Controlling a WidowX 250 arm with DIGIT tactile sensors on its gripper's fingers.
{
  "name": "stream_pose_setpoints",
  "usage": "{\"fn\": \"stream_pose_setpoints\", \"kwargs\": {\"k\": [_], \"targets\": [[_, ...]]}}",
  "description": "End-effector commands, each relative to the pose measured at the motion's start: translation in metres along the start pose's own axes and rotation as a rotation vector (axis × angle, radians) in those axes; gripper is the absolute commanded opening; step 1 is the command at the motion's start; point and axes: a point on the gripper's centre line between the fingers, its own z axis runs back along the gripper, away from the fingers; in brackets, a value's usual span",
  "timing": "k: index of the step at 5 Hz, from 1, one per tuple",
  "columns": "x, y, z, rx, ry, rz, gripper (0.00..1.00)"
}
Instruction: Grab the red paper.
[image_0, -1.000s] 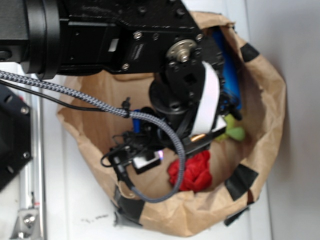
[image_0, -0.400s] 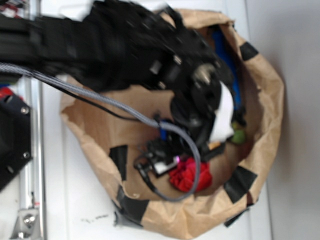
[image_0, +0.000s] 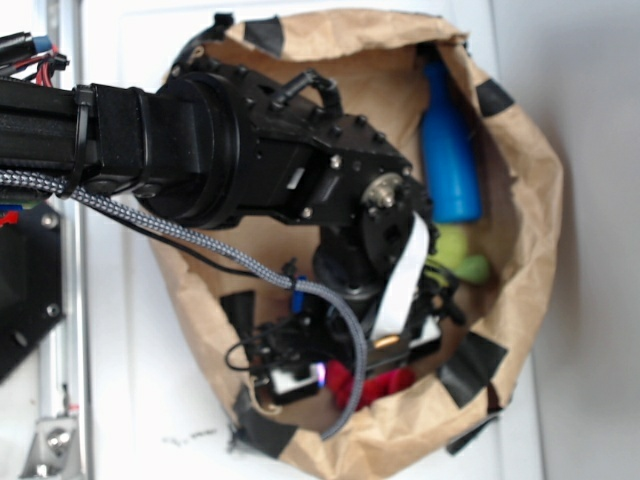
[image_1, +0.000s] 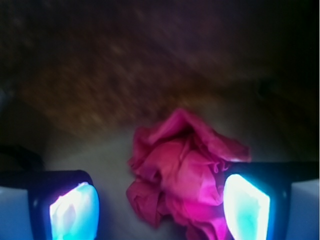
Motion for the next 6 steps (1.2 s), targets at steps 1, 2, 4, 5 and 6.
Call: {"fn": "stream_pose_setpoints", "kwargs": {"k": [1, 2, 4, 5, 6], "targets": [[-0.004, 0.022, -0.027, 0.089, 0.131, -0.022, 0.0], [-0.003, 0.021, -0.026, 0.099, 0.11, -0.012, 0.0], [-0.002, 0.013, 0.006, 0.148, 0.087, 0.01, 0.0], [-0.004, 0.004, 0.061, 0.257, 0.084, 0.118, 0.0], [-0.012, -0.009, 0.118, 0.349, 0.055, 0.235, 0.0]]}}
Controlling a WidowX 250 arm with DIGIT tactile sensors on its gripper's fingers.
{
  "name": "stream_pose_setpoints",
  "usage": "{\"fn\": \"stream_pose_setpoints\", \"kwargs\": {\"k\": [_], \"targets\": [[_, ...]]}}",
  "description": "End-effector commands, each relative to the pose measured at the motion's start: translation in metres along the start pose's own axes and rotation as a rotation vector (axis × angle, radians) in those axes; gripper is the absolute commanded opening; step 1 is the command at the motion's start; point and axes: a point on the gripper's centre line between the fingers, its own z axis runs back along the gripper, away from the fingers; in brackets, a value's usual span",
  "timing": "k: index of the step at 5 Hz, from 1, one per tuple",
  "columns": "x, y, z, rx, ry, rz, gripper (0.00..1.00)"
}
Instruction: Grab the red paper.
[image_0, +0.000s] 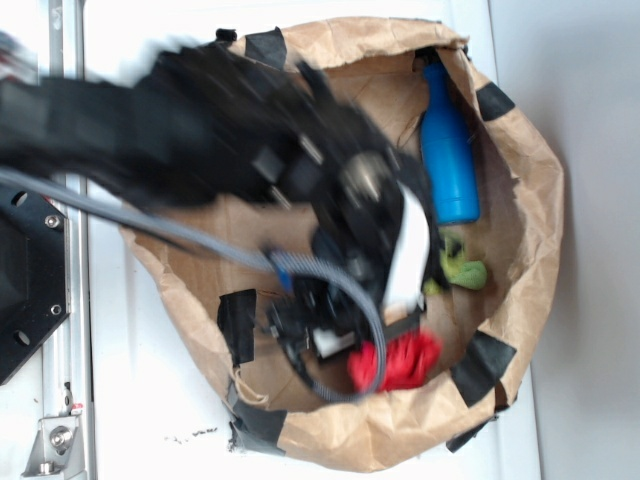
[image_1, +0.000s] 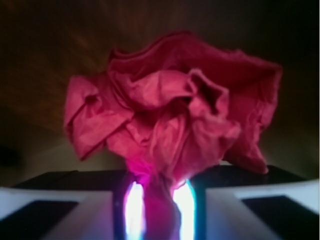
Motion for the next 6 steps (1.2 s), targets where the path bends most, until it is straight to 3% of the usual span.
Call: {"fn": "stream_pose_setpoints", "kwargs": {"k": [1, 2, 3, 4, 5, 6], "targets": [[-0.009, -0.007, 0.084, 0.158, 0.035, 0.199, 0.0], [-0.005, -0.006, 0.089, 0.183, 0.16, 0.4, 0.0], [0.003, -0.002, 0.084, 0.199, 0.406, 0.646, 0.0], [0.021, 0.006, 0.084, 0.244, 0.46, 0.895, 0.0], [0.031, 0.018, 0.085, 0.267, 0.456, 1.011, 0.0], [0.032, 0.023, 0.089, 0.316, 0.384, 1.005, 0.0]]}}
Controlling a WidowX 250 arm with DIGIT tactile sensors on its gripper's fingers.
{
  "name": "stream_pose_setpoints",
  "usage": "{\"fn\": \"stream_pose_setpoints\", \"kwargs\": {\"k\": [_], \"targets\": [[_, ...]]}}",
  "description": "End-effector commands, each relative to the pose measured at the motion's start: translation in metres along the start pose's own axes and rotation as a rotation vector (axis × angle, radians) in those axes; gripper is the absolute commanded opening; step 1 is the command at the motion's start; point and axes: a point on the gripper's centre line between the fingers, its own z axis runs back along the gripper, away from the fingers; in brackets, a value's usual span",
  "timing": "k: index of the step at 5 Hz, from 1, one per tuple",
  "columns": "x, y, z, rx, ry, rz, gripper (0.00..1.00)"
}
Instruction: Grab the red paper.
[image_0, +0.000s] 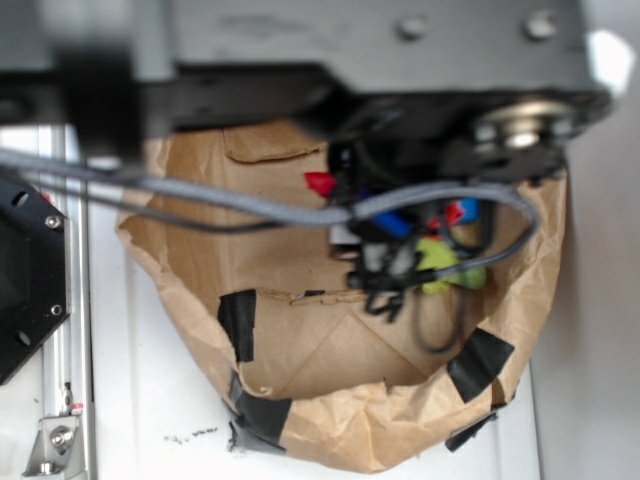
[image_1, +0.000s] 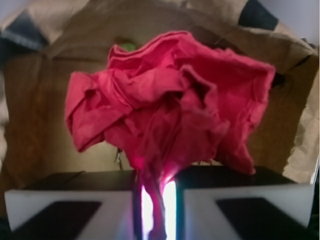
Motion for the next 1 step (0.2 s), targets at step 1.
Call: {"fn": "stream_pose_setpoints", "kwargs": {"k": [1], "targets": [[0.0111, -0.0209, 0.0251, 0.026, -0.166, -0.03, 0.0]]}}
